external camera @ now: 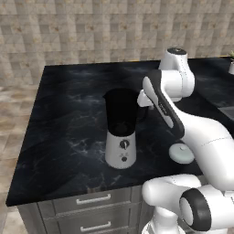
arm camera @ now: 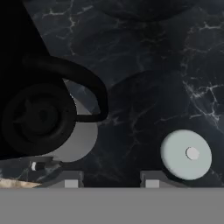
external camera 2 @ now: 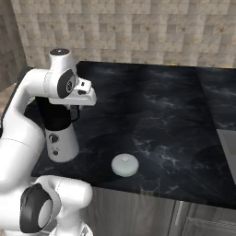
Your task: Close the lid blender by securely placing the lid on top.
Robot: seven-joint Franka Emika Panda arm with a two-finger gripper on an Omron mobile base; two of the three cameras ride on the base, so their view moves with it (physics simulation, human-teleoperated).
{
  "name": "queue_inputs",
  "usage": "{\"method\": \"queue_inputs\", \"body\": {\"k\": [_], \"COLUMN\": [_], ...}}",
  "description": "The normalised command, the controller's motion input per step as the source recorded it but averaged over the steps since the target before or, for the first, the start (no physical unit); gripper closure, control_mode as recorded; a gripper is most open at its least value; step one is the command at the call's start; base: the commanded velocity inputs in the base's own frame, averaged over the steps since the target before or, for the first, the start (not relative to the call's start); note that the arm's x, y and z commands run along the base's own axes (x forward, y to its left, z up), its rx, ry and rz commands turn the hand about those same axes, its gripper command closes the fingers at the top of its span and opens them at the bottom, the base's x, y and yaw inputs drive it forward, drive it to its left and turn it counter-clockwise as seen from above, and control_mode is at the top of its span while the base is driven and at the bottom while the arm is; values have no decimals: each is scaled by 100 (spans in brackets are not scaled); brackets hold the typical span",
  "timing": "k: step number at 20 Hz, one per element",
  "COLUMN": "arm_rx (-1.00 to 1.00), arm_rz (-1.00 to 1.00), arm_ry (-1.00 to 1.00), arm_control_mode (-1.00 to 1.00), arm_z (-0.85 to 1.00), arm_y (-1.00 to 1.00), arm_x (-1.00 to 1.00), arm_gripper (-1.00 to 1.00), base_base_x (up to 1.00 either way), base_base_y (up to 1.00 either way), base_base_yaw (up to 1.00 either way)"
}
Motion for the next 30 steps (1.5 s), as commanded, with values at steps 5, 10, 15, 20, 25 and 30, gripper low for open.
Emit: {"method": "queue_inputs", "body": {"k": [5, 10, 15, 20, 25, 30], "arm_rx": [1, 14, 14, 10, 7, 1], "arm_rz": [-2, -16, -26, -17, -9, -6], "arm_ry": [-5, -3, 0, 8, 16, 8], "arm_control_mode": [-100, -100, -100, -100, -100, -100], "arm_z": [-18, -55, -67, -60, -36, -29], "arm_y": [-16, -92, -92, -50, -12, -12], "arm_x": [-23, -81, -73, -17, 11, 2], "arm_gripper": [-100, -100, -100, -100, -100, -100], "base_base_x": [0, 0, 0, 0, 0, 0], "base_base_y": [0, 0, 0, 0, 0, 0], "base_base_yaw": [0, 0, 0, 0, 0, 0]}}
